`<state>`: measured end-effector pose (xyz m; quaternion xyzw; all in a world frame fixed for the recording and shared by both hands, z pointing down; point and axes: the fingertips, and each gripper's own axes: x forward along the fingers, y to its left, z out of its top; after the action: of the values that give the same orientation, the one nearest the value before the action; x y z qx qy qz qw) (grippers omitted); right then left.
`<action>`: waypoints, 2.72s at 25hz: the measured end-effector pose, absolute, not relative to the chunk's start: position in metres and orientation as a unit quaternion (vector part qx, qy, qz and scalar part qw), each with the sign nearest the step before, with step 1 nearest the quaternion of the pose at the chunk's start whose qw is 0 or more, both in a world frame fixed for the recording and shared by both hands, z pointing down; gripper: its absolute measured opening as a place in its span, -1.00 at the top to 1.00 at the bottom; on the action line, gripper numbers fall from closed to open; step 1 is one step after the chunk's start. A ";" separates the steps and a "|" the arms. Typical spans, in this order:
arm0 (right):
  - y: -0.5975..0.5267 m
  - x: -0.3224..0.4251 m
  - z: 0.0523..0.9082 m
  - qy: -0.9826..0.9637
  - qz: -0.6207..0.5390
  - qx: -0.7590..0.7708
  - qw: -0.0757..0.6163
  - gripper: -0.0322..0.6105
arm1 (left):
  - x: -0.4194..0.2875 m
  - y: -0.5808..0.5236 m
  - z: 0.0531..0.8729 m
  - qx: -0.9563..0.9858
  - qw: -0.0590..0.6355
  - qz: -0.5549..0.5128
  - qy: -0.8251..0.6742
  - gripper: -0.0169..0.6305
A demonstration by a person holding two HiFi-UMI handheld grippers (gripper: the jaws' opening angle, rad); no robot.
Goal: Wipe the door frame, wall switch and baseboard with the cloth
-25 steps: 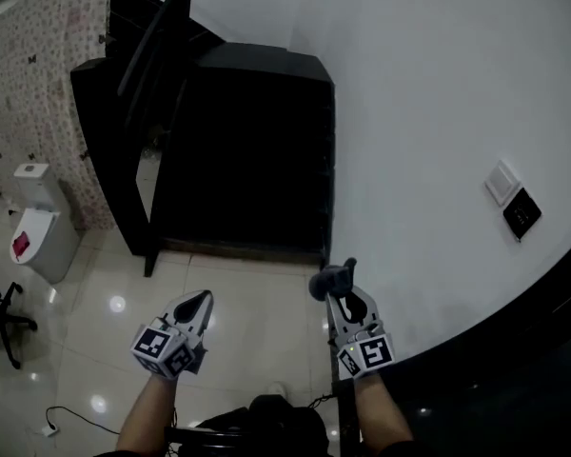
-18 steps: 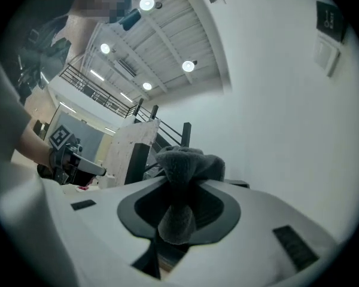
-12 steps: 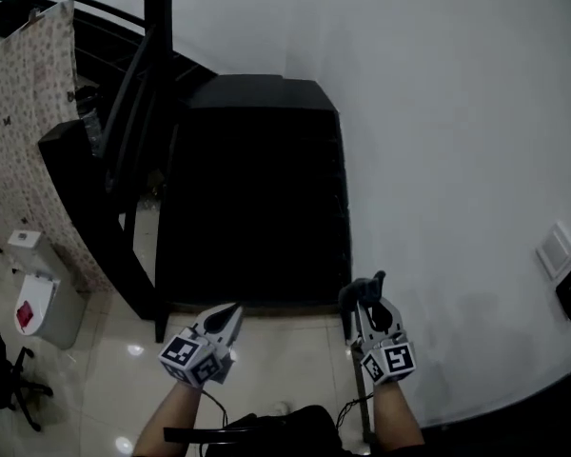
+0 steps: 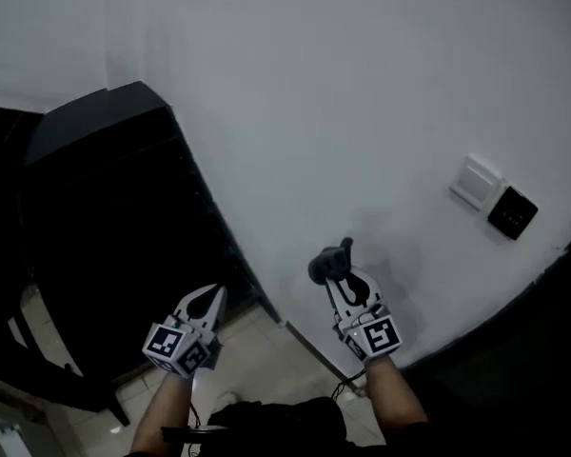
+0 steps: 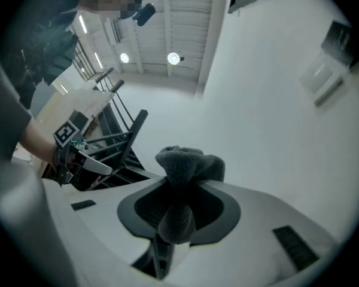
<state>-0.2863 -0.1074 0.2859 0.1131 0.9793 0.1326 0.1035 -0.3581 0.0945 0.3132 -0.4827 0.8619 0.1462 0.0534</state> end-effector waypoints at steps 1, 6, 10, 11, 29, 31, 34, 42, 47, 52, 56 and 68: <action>-0.126 -0.278 0.283 0.981 0.151 0.076 0.099 0.64 | -0.362 0.068 0.313 -0.520 0.048 0.148 0.840 0.94; -0.198 -0.238 0.263 0.969 0.234 -0.072 0.043 0.64 | -0.369 -0.015 0.307 -0.640 0.017 0.138 0.756 0.94; -0.251 -0.173 0.228 0.919 0.327 -0.216 -0.043 0.64 | -0.357 -0.078 0.303 -0.726 0.009 0.122 0.677 0.94; -0.261 -0.164 0.219 0.902 0.354 -0.240 -0.066 0.64 | -0.353 -0.089 0.304 -0.740 0.006 0.117 0.663 0.94; -0.358 -0.144 0.060 0.614 0.633 -0.381 -0.278 0.64 | -0.284 -0.158 0.294 -0.799 0.005 0.077 0.597 0.94; -0.368 -0.150 0.068 0.607 0.629 -0.389 -0.292 0.64 | -0.285 -0.156 0.302 -0.796 -0.005 0.072 0.602 0.94; -0.375 -0.155 0.083 0.596 0.624 -0.408 -0.298 0.64 | -0.291 -0.151 0.308 -0.786 -0.006 0.072 0.614 0.94; -0.377 -0.156 0.106 0.599 0.612 -0.424 -0.294 0.63 | -0.307 -0.145 0.319 -0.777 -0.013 0.065 0.626 0.94; -0.376 -0.153 0.119 0.618 0.591 -0.428 -0.294 0.63 | -0.302 -0.145 0.315 -0.782 -0.019 0.064 0.620 0.94; -0.378 -0.151 0.134 0.618 0.592 -0.413 -0.312 0.63 | -0.299 -0.146 0.318 -0.786 -0.020 0.063 0.615 0.94; -0.379 -0.150 0.140 0.623 0.586 -0.408 -0.318 0.63 | -0.297 -0.145 0.321 -0.787 -0.025 0.062 0.613 0.94; -0.351 -0.167 0.114 0.658 0.575 -0.399 -0.277 0.63 | -0.312 -0.132 0.328 -0.777 -0.032 0.068 0.625 0.94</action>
<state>-0.1671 -0.3513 0.1143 -0.3994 0.6577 0.5752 -0.2774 -0.3117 -0.1319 0.3280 -0.7769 0.6252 0.0679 -0.0317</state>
